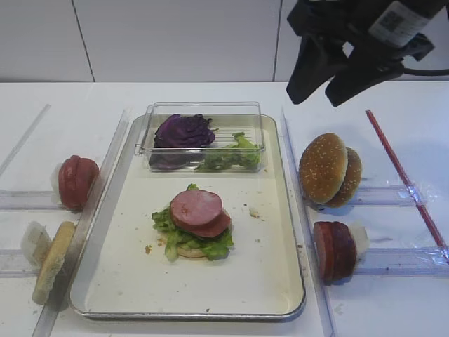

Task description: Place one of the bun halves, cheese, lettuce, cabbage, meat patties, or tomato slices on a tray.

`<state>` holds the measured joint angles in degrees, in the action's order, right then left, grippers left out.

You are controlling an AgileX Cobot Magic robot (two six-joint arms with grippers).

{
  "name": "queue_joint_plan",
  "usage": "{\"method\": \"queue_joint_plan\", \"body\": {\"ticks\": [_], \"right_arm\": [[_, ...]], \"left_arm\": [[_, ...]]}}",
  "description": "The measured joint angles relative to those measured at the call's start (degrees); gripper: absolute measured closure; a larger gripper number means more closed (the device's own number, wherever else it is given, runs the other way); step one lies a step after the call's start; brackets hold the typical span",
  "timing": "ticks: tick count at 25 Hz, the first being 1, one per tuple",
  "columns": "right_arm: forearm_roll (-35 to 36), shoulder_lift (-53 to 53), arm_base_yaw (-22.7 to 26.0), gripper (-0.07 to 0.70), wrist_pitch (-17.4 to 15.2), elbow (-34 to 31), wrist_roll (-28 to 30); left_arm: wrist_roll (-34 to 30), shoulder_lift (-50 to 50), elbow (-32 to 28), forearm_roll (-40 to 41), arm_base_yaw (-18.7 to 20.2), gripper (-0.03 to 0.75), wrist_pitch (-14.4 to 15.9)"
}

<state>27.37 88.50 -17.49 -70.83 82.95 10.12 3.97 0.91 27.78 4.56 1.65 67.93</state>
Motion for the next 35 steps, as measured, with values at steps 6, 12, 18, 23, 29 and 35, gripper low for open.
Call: {"method": "queue_joint_plan", "body": {"ticks": [6,12,18,23,29,35], "right_arm": [[-10.04,-2.29,0.00,0.195,-0.22,0.00,-3.96],[-16.53,-5.12,0.00,0.195,-0.37,-1.28,-6.06],[-17.38,-7.06,1.30,0.195,-0.37,-6.47,-5.93],[-14.86,-9.03,8.11,0.195,-0.37,-11.51,-3.64],[-14.60,-15.25,14.71,0.195,-0.37,-16.62,-2.16],[-14.36,-25.46,15.10,0.195,-0.37,-17.74,-1.82]], "left_arm": [[0.00,0.00,0.00,0.00,0.00,0.226,0.00],[0.00,0.00,0.00,0.00,0.00,0.226,0.00],[0.00,0.00,0.00,0.00,0.00,0.226,0.00],[0.00,0.00,0.00,0.00,0.00,0.226,0.00],[0.00,0.00,0.00,0.00,0.00,0.226,0.00],[0.00,0.00,0.00,0.00,0.00,0.226,0.00]]}}
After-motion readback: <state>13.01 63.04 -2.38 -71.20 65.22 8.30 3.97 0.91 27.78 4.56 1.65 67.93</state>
